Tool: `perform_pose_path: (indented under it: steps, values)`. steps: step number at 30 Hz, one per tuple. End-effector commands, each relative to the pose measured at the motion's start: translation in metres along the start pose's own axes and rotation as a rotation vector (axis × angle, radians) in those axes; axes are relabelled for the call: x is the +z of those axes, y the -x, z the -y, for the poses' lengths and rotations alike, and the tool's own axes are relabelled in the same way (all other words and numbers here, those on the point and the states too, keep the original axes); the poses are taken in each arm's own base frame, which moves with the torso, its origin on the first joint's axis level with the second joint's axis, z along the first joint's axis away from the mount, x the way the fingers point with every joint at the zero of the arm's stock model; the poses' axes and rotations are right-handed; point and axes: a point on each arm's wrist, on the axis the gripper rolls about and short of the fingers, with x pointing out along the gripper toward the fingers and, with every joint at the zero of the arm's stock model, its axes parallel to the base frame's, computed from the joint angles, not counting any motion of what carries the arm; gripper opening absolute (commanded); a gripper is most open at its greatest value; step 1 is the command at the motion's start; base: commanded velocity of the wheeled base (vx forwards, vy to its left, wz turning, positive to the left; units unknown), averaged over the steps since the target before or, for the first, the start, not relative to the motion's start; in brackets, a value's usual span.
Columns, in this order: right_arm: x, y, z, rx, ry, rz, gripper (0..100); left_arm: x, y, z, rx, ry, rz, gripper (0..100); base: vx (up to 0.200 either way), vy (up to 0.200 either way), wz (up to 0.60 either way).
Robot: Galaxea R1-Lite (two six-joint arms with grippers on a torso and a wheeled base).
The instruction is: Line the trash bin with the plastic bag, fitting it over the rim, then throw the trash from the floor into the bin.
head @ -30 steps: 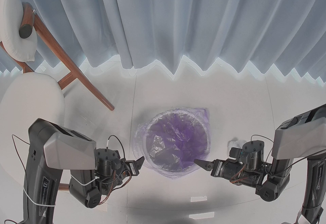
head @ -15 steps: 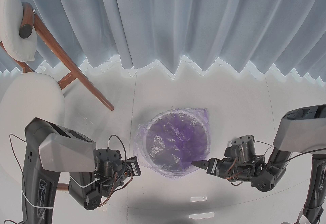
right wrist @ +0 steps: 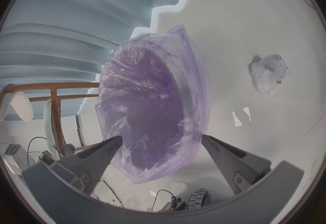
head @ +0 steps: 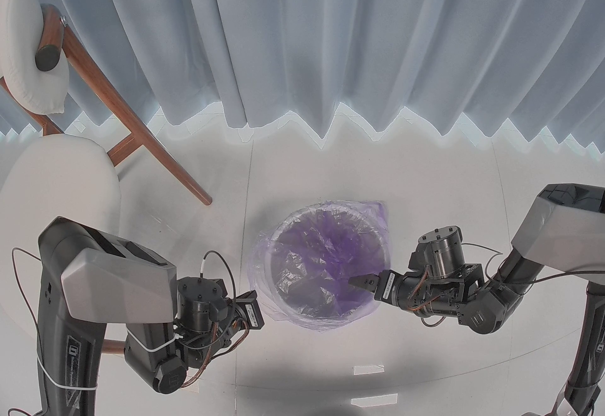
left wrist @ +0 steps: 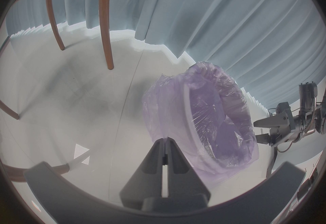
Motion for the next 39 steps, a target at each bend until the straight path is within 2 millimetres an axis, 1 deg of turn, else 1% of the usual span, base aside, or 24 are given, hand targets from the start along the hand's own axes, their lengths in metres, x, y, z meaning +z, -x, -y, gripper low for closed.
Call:
perform_pose_path:
  steps: [1, 14, 20, 27, 29, 31, 36, 39]
  values:
    - [-0.004, 0.004, 0.002, -0.008, 0.0, -0.01, 0, 0.0, 0.0, 0.001, -0.002, 0.0, 0.003, 0, 0.0, 0.0, 0.0]
    - [-0.011, 0.006, 0.007, -0.029, -0.001, -0.034, 0, 0.001, 0.0, 0.0, 0.0, 0.001, 0.004, 0, 0.0, 0.0, 0.0]
    - [-0.016, 0.005, 0.014, -0.078, 0.002, -0.015, 0, 0.0, -0.001, 0.0, 0.003, -0.004, 0.002, 0, 0.0, 0.0, 0.0]
    - [-0.017, 0.003, 0.016, -0.066, 0.013, 0.004, 0, -0.005, -0.001, 0.0, 0.001, -0.091, -0.015, 0, 0.0, 0.0, 0.0]
    - [-0.026, -0.002, 0.025, -0.082, 0.066, -0.016, 0, -0.013, -0.002, -0.006, 0.02, -0.168, -0.045, 0, 0.0, 0.0, 0.0]
    - [-0.032, -0.006, 0.033, -0.093, 0.111, -0.024, 0, -0.017, -0.004, -0.011, 0.042, -0.219, -0.059, 0, 0.0, 0.0, 0.0]
    - [-0.036, -0.021, 0.043, -0.111, 0.161, 0.014, 0, -0.017, -0.007, -0.02, 0.077, -0.263, -0.061, 0, 0.0, 0.0, 0.0]
    - [-0.035, -0.028, 0.044, -0.114, 0.171, 0.029, 0, -0.022, -0.01, -0.026, 0.094, -0.295, -0.081, 0, 0.0, 0.0, 0.0]
